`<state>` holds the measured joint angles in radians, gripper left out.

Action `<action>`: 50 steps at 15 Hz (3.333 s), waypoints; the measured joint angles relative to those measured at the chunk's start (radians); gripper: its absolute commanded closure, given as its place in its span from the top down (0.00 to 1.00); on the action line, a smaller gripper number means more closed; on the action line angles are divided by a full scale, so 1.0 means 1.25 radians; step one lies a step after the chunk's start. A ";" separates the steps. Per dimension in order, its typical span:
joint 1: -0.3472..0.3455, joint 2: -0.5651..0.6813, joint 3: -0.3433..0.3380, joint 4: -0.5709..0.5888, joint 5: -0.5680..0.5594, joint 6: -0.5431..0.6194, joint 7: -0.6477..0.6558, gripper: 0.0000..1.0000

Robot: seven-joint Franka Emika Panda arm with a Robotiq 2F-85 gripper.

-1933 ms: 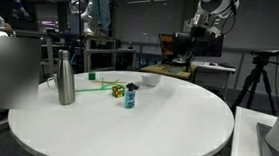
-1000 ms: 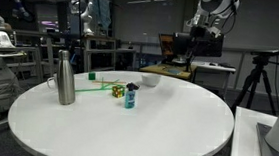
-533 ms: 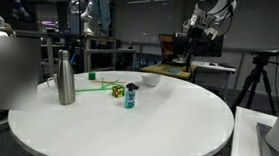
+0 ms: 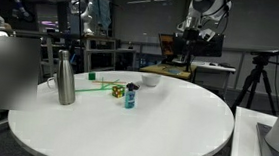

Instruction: Move the blue bottle to the right

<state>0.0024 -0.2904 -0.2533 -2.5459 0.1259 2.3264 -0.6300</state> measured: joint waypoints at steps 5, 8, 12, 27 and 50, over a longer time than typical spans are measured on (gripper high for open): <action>0.009 0.081 0.074 0.029 0.000 0.003 0.076 1.00; 0.010 0.157 0.109 0.090 0.001 0.003 0.174 1.00; 0.010 0.227 0.142 0.155 0.032 0.024 0.323 1.00; 0.095 0.297 0.257 0.077 -0.057 0.295 0.850 1.00; 0.161 0.440 0.251 0.234 -0.154 0.295 0.939 1.00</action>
<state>0.2032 0.2595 0.0608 -2.2528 -0.0667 2.6951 0.5433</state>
